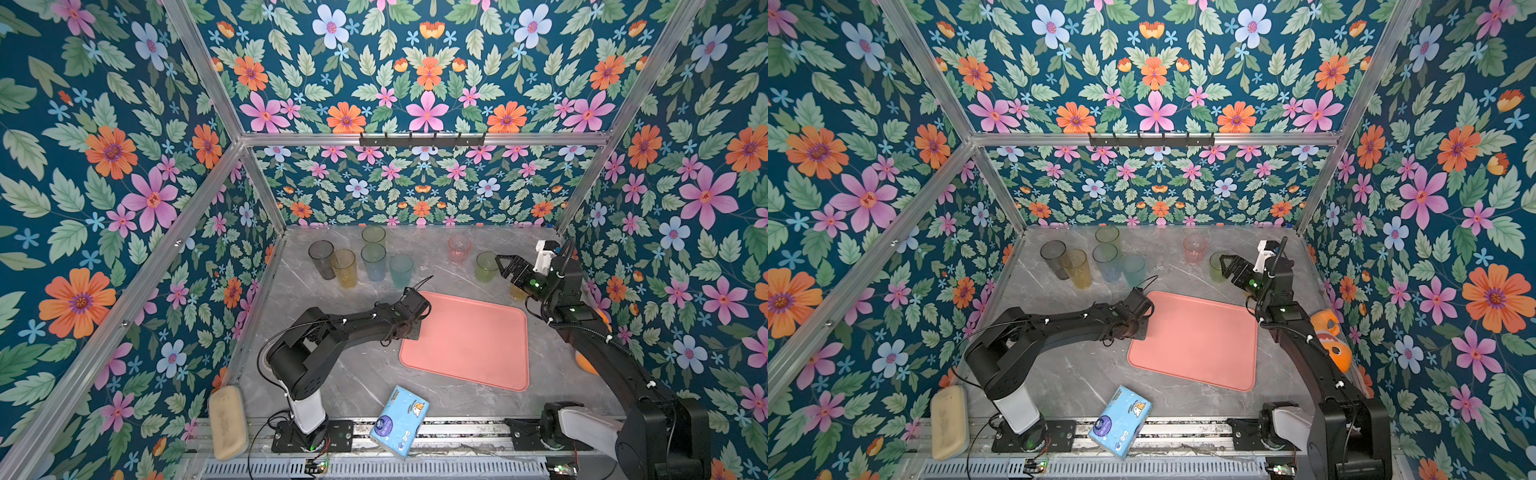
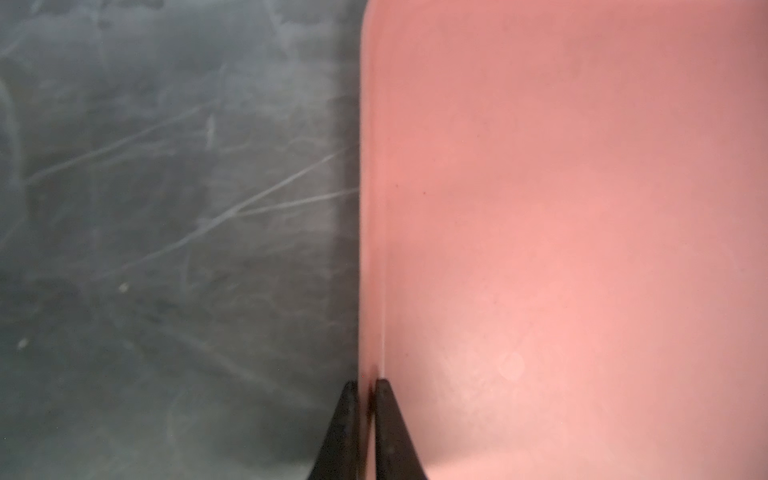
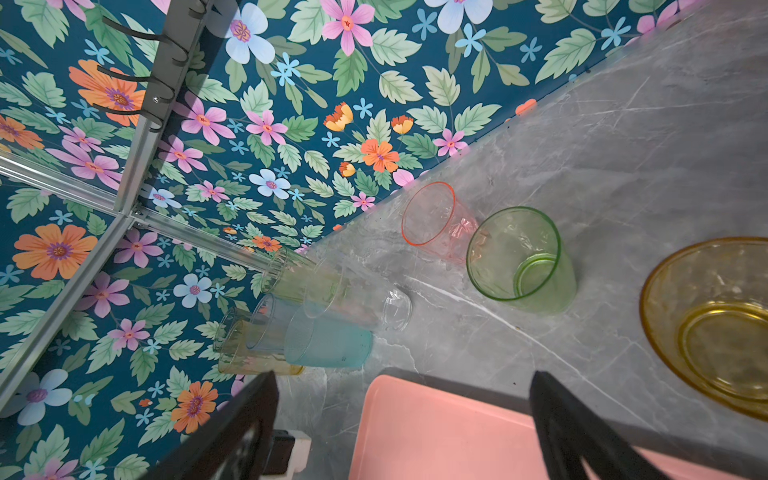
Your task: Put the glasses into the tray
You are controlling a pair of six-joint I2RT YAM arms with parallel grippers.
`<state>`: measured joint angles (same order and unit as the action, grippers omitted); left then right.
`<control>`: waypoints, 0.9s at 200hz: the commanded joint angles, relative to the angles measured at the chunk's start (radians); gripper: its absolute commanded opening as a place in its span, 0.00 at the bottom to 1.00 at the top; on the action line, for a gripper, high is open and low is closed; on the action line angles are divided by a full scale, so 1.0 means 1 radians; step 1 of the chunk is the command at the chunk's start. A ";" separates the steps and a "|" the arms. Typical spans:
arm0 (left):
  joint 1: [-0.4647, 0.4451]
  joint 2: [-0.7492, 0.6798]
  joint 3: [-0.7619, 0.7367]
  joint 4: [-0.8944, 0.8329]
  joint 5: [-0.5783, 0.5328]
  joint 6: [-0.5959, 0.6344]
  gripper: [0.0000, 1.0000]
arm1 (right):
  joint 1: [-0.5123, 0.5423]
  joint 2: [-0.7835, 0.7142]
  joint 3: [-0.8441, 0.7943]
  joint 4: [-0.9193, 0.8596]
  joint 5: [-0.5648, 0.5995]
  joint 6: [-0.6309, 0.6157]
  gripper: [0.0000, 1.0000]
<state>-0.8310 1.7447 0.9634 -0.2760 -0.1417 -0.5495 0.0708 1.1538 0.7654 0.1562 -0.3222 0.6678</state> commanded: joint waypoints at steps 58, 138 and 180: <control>0.071 -0.117 -0.128 -0.095 -0.044 -0.122 0.11 | 0.036 0.038 0.044 0.030 -0.037 0.009 0.95; 0.182 -0.188 -0.188 -0.113 -0.005 -0.034 0.13 | 0.040 0.049 0.050 0.008 -0.017 0.021 0.94; 0.217 -0.209 -0.198 -0.101 -0.002 0.019 0.14 | 0.042 0.053 0.060 -0.012 -0.014 0.015 0.94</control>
<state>-0.6273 1.5394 0.7662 -0.3538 -0.1455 -0.5827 0.1104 1.2030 0.8108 0.1543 -0.3355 0.6842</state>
